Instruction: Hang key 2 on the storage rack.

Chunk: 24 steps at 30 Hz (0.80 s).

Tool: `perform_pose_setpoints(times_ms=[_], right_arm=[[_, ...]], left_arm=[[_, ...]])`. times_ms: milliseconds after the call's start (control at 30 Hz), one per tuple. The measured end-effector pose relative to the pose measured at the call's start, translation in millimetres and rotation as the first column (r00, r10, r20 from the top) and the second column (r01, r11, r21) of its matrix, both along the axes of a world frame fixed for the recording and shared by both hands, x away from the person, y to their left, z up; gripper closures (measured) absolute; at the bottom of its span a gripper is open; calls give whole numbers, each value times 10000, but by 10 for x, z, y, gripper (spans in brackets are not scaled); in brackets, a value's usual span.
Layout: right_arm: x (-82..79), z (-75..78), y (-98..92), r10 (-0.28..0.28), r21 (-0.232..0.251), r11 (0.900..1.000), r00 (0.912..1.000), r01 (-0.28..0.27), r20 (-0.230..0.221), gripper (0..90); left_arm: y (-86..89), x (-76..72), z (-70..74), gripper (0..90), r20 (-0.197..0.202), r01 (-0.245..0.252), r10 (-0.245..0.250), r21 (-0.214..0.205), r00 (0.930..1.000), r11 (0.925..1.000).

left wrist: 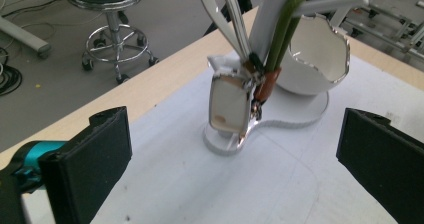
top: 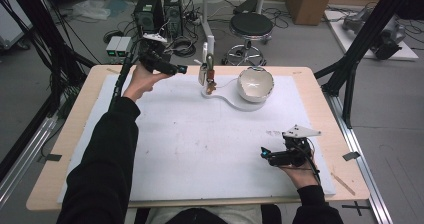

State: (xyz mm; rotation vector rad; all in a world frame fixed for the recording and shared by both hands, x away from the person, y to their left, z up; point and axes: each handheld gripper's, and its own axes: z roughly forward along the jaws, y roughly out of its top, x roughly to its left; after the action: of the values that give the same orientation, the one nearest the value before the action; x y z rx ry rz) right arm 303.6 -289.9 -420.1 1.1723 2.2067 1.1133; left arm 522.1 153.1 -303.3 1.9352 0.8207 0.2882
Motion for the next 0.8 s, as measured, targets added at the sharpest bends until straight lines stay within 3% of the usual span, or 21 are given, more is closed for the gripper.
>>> perform_pose_setpoints(times_ms=[233, 400, 700, 800], right_arm=[[23, -1, 26, 91, 8, 10000, 9999, -91, -57, 7], [22, 8, 37, 31, 186, 9998, 10000, -29, -78, 7], [33, 1, 30, 37, 170, 9998, 10000, -36, -59, 7], [27, 4, 20, -17, 189, 9998, 10000, 18, -66, 7]], left_arm=[[158, -121, -150, 17, -136, -170, 173, 262, 9998, 9995], [324, -194, -311, 17, -451, -318, 336, 418, 9984, 9986], [473, -342, -426, 17, -702, -389, 424, 511, 9966, 9979], [491, -427, -472, 17, -646, -356, 402, 715, 9971, 9968]])
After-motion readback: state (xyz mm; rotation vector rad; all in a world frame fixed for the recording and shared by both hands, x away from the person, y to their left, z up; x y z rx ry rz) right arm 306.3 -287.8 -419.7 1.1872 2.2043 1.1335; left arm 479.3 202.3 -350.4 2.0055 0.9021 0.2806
